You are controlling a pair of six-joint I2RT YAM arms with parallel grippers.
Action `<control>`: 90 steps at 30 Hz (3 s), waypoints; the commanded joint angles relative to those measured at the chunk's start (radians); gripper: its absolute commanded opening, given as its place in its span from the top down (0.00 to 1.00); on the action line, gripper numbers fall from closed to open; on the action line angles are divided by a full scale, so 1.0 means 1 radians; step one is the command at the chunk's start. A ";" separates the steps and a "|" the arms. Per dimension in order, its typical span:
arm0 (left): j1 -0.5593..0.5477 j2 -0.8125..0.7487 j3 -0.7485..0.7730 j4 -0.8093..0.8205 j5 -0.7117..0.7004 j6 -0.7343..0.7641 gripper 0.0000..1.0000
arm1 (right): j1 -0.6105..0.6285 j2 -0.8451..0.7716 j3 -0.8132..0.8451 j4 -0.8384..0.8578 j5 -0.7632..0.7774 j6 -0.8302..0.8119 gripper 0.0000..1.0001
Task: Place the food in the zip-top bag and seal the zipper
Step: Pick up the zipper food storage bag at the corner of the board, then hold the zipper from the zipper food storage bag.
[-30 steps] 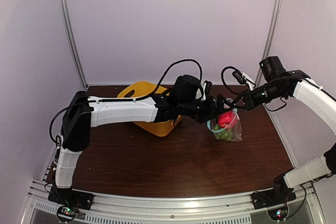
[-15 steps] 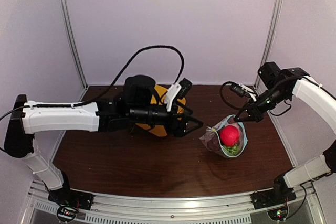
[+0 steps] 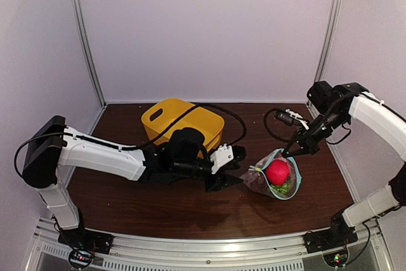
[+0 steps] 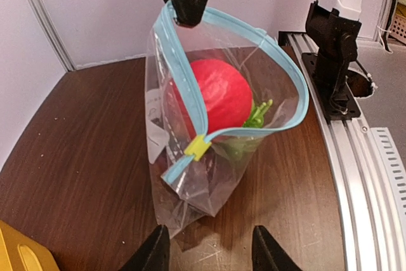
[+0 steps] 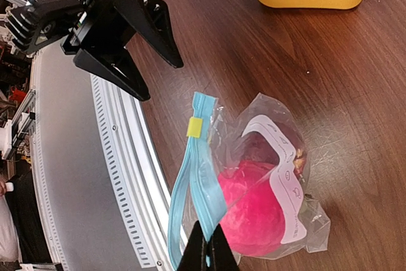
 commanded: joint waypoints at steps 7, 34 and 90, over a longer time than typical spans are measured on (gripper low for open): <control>0.005 0.095 0.123 0.089 -0.104 0.144 0.61 | 0.020 0.003 -0.024 -0.009 -0.046 -0.010 1.00; -0.009 0.103 0.080 0.117 -0.045 0.235 0.71 | 0.030 0.035 -0.028 0.026 -0.062 0.016 1.00; -0.043 0.004 0.222 -0.238 0.038 -0.184 1.00 | 0.150 -0.148 0.017 0.156 0.109 0.001 0.59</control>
